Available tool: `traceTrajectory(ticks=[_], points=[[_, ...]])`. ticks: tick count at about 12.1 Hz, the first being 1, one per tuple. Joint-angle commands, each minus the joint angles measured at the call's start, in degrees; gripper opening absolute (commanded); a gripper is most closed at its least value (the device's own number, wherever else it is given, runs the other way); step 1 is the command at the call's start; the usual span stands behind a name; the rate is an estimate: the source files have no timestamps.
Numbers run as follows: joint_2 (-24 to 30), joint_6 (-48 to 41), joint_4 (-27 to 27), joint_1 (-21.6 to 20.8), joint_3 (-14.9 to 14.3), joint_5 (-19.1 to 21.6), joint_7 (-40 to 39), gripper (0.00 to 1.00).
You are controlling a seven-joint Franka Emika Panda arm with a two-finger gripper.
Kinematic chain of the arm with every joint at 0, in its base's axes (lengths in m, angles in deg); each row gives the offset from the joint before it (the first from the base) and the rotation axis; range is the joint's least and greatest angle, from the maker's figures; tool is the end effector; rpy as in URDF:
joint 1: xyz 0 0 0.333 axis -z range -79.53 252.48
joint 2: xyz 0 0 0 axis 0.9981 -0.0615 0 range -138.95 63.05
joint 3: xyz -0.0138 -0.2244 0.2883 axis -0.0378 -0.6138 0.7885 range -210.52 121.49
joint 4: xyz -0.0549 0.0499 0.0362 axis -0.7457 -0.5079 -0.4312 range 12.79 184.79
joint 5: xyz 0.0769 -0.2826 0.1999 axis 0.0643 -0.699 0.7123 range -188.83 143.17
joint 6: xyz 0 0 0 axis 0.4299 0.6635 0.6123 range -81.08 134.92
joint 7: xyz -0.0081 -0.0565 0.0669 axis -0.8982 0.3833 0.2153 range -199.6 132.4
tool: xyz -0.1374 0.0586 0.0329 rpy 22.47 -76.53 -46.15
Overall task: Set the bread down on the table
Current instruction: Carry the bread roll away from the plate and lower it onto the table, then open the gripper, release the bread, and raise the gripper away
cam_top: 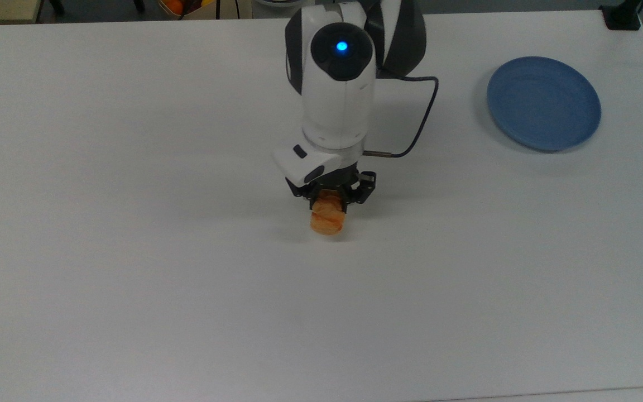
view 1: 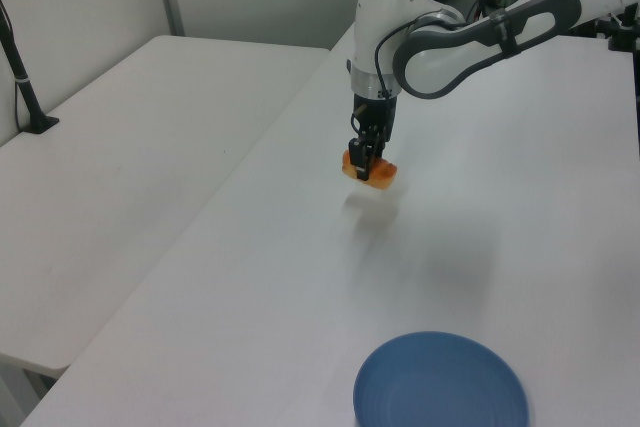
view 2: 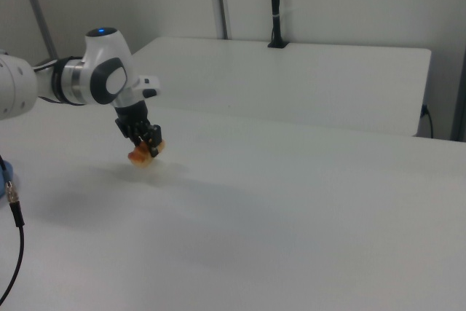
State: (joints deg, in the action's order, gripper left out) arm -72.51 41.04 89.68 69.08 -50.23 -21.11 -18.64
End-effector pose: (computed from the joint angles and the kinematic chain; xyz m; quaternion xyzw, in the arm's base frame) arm 0.7060 0.1638 0.3716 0.9983 -0.0255 0.0529 0.0024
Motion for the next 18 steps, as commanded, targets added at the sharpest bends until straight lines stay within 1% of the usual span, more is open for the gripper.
traceTrajectory(ticks=[1,4,7,9,10,11,12,13,15,17,18], points=[[-0.68,-0.01,1.20,3.49,0.44,-0.66,-4.40,0.55],[-3.14,0.08,0.76,5.87,0.44,-1.36,-6.08,0.55],[-3.58,2.10,1.02,7.29,0.44,-1.81,-7.66,0.56],[-3.50,2.11,1.02,7.46,0.44,-1.81,-7.57,0.69],[-3.58,2.11,1.02,7.46,0.44,-1.81,-7.57,0.80],[-3.50,2.11,1.02,7.38,0.44,-1.89,-7.66,0.87],[-3.50,2.11,0.94,7.29,0.44,-2.50,-7.75,0.88],[-3.41,2.11,0.85,7.11,0.44,-2.68,-7.75,0.92],[-2.71,1.84,0.59,6.94,0.44,-2.69,-7.66,0.92],[0.53,1.14,0.85,7.20,0.44,-2.51,-7.57,0.92],[2.81,-0.77,1.02,7.55,0.44,-2.51,-7.57,0.95]])
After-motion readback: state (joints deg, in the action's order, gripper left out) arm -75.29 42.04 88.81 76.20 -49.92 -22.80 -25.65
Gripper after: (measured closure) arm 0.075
